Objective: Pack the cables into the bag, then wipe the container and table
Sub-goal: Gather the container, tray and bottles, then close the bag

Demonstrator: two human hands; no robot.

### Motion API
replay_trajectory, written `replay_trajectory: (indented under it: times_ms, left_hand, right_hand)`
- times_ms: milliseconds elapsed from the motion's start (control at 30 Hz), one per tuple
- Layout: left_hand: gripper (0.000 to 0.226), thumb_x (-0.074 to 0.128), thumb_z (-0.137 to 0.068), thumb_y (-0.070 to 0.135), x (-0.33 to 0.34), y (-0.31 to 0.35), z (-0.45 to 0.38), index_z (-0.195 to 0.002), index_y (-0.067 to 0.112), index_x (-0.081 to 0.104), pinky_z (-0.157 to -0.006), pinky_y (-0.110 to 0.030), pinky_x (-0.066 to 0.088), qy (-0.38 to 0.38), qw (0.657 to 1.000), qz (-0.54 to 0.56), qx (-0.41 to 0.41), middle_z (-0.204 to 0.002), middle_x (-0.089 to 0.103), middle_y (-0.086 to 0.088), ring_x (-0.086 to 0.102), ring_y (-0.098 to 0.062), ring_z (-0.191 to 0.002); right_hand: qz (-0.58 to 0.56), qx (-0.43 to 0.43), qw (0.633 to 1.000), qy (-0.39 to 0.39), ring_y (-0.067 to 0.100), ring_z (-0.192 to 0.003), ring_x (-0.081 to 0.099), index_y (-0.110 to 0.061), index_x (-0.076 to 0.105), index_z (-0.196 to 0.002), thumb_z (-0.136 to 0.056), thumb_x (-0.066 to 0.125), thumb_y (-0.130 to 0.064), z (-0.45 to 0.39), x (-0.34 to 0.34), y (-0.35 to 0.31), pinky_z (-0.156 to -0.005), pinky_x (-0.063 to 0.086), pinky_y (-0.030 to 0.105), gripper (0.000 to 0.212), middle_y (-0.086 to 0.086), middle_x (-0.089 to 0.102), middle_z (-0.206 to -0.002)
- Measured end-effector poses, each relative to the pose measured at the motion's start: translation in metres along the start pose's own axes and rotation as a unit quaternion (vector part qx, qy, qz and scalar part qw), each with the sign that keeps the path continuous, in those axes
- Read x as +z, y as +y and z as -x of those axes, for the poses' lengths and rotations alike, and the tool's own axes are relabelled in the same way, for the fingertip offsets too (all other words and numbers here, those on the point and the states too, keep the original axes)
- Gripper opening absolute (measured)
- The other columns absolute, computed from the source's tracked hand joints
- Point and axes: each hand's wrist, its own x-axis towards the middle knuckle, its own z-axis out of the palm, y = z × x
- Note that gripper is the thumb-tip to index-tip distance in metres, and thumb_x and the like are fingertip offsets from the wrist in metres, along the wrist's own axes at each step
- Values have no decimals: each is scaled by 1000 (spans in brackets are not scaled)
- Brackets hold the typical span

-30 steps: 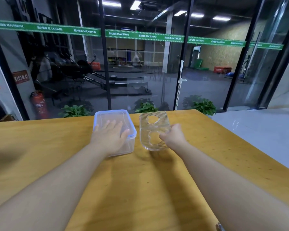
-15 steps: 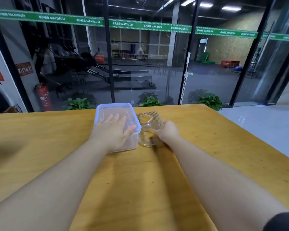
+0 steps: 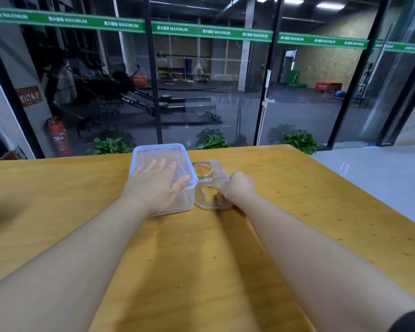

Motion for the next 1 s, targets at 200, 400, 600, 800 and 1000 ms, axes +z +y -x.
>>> replay_trajectory:
  times_ms: [200,400,600,800,1000]
  left_hand:
    - [70,11,-91,60,1,-1,0,-149,21,12,-117,-41,8,4,1000,1,5,-158,7,-2,4,-18,-145]
    - [69,13,-92,60,3,-2,-1,-148,20,17,-116,-41,10,17,1000,6,8,-157,12,-2,7,-18,-144]
    - [62,21,-91,60,1,-2,1,-131,16,40,-103,-35,27,57,998,1,-1,-135,38,-5,30,-23,-128]
    - [63,19,-93,58,-8,-3,8,-143,21,26,-110,-40,17,25,1000,-11,3,-142,33,-5,25,-23,-134]
    - [71,17,-91,63,-10,-10,37,-148,28,-5,-112,-48,-13,60,997,57,10,-157,9,3,-5,-17,-144]
  right_hand:
    - [48,8,999,-15,29,-114,49,-12,60,-96,-90,54,-36,3,4,0,-91,39,32,26,12,59,-117]
    - [74,-2,997,-25,29,-120,43,-8,58,-109,-93,50,-38,9,1,-3,-97,35,32,35,13,54,-119]
    - [13,-28,998,-58,27,-95,54,-9,55,-92,-93,52,-29,30,-12,-4,-74,41,28,19,7,60,-96]
    - [-35,-80,995,-54,22,-102,58,-15,42,-140,-92,48,-17,67,-37,-10,-73,41,26,48,6,54,-132]
    - [-65,-160,985,-7,19,-118,53,-17,48,-135,-94,51,-22,99,-51,-30,-88,42,27,42,1,54,-134]
